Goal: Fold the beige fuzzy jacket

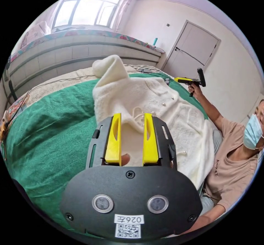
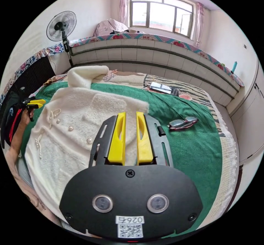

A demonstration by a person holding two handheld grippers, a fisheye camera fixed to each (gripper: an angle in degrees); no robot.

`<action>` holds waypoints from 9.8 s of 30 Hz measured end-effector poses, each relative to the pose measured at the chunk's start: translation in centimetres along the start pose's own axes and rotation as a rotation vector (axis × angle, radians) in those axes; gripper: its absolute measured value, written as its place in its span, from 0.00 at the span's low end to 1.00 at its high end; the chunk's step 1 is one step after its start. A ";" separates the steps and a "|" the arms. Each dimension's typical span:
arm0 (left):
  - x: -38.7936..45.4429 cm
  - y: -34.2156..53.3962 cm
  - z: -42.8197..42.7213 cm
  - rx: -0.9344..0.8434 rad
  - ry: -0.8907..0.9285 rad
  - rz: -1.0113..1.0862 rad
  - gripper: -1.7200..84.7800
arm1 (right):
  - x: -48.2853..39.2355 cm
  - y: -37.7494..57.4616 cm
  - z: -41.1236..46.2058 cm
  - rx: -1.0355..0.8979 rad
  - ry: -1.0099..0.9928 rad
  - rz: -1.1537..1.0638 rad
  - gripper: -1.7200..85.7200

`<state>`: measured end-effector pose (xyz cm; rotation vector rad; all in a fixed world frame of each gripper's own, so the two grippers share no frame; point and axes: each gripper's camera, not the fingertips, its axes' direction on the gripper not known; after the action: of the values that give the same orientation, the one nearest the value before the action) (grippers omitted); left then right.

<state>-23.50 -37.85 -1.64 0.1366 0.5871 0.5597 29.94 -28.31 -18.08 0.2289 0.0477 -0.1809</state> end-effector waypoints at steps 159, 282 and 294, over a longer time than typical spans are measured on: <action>18.6 4.6 5.4 -0.009 0.050 0.042 0.01 | -35.8 6.7 5.8 -0.146 -0.133 -0.342 0.01; 15.7 2.7 5.6 0.145 0.142 -0.101 0.01 | -23.7 12.3 3.8 -0.199 -0.680 -0.197 0.07; 26.9 5.5 13.0 -0.080 0.043 -0.070 0.01 | -25.8 12.6 7.6 -0.297 -0.889 -0.024 0.06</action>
<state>-0.23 -18.31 -2.47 0.0285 0.6079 0.5180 7.07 -13.48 -6.15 -0.1620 -0.8012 -0.2829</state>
